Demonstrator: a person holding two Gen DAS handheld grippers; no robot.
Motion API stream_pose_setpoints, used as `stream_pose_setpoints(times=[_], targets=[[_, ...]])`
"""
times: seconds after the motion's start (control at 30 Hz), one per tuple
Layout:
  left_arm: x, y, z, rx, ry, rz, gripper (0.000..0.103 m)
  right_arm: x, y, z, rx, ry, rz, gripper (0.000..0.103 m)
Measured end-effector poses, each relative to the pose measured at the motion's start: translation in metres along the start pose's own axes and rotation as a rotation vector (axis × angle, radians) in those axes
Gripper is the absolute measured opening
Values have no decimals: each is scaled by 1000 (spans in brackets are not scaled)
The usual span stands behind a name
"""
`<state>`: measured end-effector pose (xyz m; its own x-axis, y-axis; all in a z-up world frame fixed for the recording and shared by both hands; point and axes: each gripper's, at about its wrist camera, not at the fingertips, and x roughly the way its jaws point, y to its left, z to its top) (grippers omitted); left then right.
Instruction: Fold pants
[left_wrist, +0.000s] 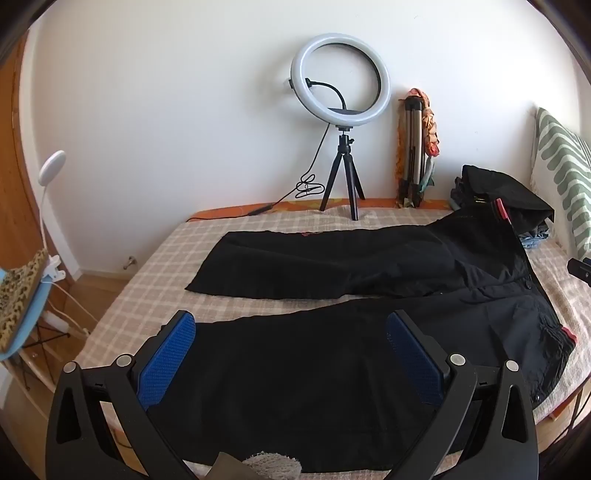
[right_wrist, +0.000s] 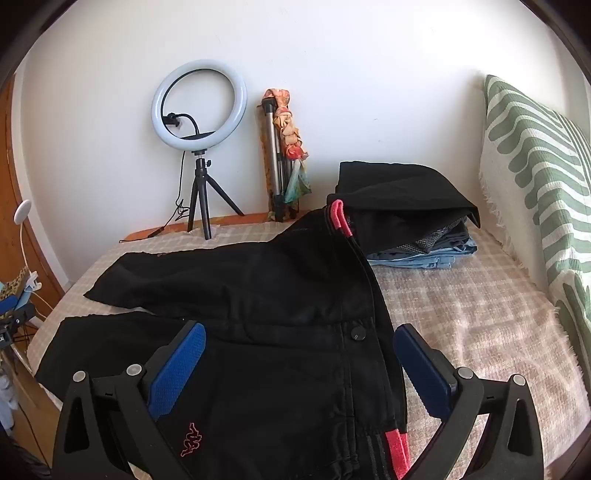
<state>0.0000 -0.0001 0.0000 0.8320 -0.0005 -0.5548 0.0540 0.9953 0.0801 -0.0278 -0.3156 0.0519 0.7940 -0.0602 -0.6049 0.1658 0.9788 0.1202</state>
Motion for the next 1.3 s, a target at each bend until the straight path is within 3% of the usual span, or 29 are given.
stream_pose_setpoints(times=[1.3], targets=[[1,-1,0,15,2,5,103,4,2,-1,-5,7,-2,103]])
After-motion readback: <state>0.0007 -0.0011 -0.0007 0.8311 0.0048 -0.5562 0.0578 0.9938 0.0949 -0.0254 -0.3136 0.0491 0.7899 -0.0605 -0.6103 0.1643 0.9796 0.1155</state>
